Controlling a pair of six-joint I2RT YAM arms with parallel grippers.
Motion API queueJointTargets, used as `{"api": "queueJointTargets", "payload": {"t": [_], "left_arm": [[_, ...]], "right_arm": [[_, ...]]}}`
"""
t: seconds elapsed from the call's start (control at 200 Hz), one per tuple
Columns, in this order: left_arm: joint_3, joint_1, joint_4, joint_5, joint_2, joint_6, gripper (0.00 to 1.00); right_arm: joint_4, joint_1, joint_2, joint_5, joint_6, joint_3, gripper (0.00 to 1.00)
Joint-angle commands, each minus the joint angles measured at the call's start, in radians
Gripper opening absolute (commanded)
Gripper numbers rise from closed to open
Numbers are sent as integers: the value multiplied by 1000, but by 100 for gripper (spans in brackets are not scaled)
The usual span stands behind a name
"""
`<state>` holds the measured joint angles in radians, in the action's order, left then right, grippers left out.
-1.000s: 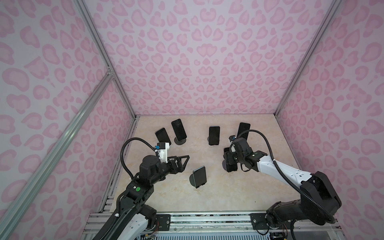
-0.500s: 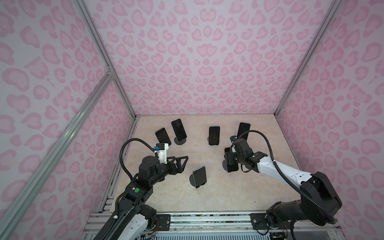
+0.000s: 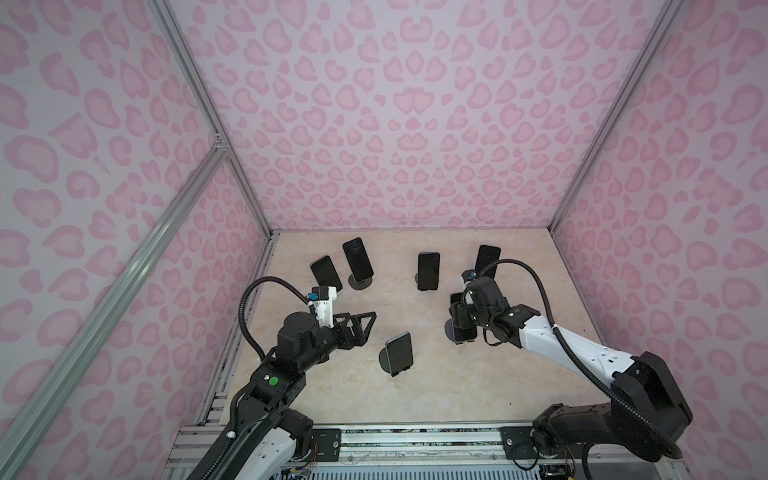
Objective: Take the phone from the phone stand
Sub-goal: 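Lower the right gripper around the purple-edged phone's top edge and close, then lift the purple-edged phone off its stand and lower it onto the table nearer the robot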
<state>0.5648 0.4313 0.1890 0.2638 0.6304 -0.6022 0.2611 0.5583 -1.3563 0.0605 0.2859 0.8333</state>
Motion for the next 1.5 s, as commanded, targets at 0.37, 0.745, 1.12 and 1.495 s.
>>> {"api": "queueJointTargets", "payload": {"t": [0.37,0.745,1.12,1.495], "left_arm": [[13,-2,25,-129,-51,-30,100],[-6,-1,85,-260,-128,-51,99],[-25,-2,89,-280,-170,-64,98],[-33,-2,92,-297,-177,-55,99]], "right_arm": [[102,56,88,88,80,66,67],[271,217,-1,148,224,205,66],[216,323,-41,127,389,139,65],[227,360,-145,74,485,138,65]]}}
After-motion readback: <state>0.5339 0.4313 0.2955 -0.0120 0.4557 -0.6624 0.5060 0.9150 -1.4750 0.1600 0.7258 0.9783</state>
